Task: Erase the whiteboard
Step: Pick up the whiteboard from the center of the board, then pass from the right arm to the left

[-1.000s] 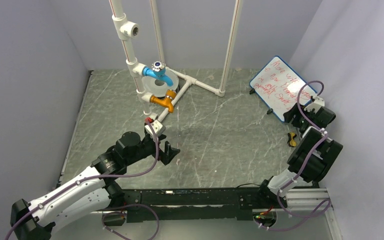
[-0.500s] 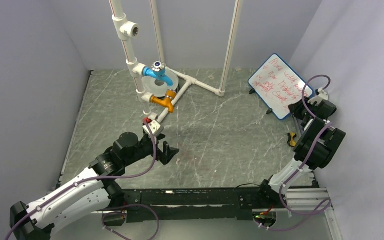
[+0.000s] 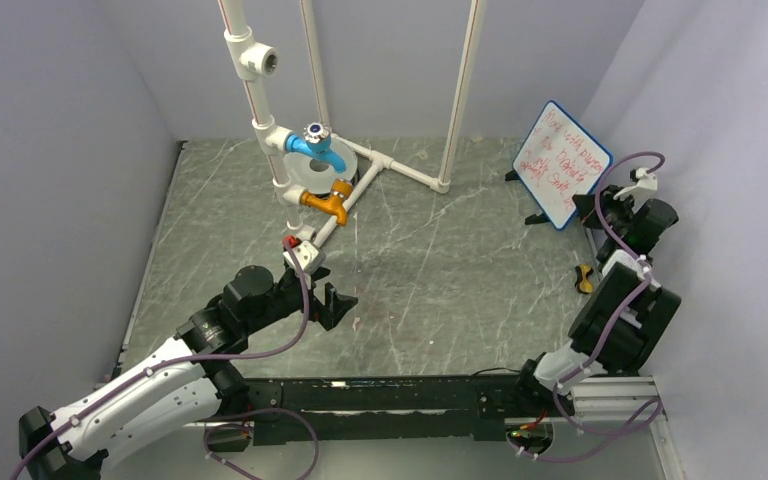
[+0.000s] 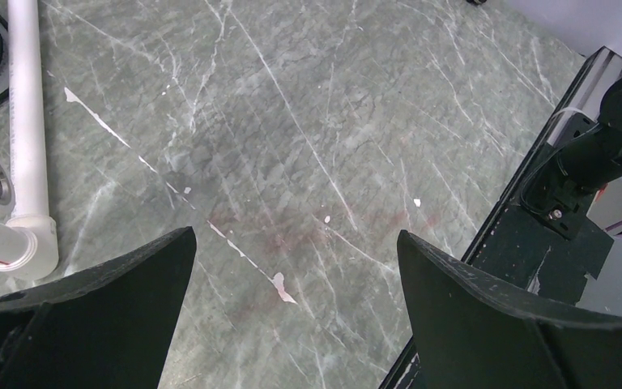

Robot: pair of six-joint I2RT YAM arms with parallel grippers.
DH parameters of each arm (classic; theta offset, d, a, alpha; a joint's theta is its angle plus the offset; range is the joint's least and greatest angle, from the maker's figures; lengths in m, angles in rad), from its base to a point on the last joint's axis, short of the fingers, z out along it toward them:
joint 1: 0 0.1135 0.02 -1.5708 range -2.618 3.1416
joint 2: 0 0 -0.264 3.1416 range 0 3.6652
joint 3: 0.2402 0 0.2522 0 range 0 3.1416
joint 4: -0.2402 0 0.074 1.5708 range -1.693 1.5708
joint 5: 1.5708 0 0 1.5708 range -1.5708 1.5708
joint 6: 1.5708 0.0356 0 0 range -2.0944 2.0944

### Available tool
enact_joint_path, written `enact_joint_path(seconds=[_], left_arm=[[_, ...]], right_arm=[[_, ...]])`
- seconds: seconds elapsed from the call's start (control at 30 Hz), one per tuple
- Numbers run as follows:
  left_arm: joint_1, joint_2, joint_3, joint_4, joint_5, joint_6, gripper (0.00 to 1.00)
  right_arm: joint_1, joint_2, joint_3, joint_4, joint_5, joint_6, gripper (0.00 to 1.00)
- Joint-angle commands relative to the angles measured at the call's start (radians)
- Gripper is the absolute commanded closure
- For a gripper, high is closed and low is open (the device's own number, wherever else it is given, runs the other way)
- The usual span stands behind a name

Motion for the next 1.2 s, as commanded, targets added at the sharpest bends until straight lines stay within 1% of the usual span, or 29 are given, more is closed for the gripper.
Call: enact_joint_path(seconds=[0.0, 0.23, 0.37, 0.47, 0.5, 0.6, 0.7, 0.8, 0.9, 1.0, 1.07, 1.17], left_arm=[[0.006, -0.007, 0.022, 0.045, 0.023, 0.001, 0.01], [0.006, -0.016, 0.017, 0.063, 0.048, 0.011, 0.01], [0.005, -0.023, 0.008, 0.076, 0.059, 0.015, 0.01], [0.009, -0.021, 0.008, 0.084, 0.067, 0.016, 0.01], [0.010, -0.021, 0.007, 0.090, 0.076, 0.013, 0.01], [0.031, -0.024, 0.000, 0.108, 0.111, -0.007, 0.01], [0.065, -0.019, -0.018, 0.180, 0.167, -0.047, 0.01], [0.111, 0.009, -0.046, 0.267, 0.244, -0.115, 0.01], [0.145, 0.057, -0.085, 0.386, 0.311, -0.215, 0.01], [0.154, 0.100, -0.127, 0.492, 0.325, -0.302, 0.01], [0.155, 0.112, -0.158, 0.537, 0.302, -0.351, 0.01], [0.169, 0.108, -0.244, 0.624, 0.236, -0.442, 0.01]], right_arm=[[0.018, -0.167, 0.061, 0.059, -0.063, -0.046, 1.00], [0.047, -0.289, 0.126, -0.094, -0.158, -0.011, 1.00], [0.059, -0.325, 0.181, -0.274, -0.223, -0.041, 1.00], [0.067, -0.351, 0.237, -0.460, -0.257, -0.120, 1.00], [0.068, -0.357, 0.268, -0.571, -0.262, -0.156, 1.00], [0.072, -0.388, 0.322, -0.808, -0.272, -0.291, 1.00], [0.073, -0.431, 0.329, -1.004, -0.299, -0.406, 1.00], [0.100, -0.461, 0.300, -1.151, -0.331, -0.499, 1.00], [0.173, -0.474, 0.274, -1.250, -0.336, -0.561, 1.00], [0.256, -0.476, 0.265, -1.288, -0.350, -0.560, 1.00], [0.305, -0.467, 0.263, -1.284, -0.369, -0.539, 1.00], [0.373, -0.437, 0.255, -1.261, -0.400, -0.510, 1.00]])
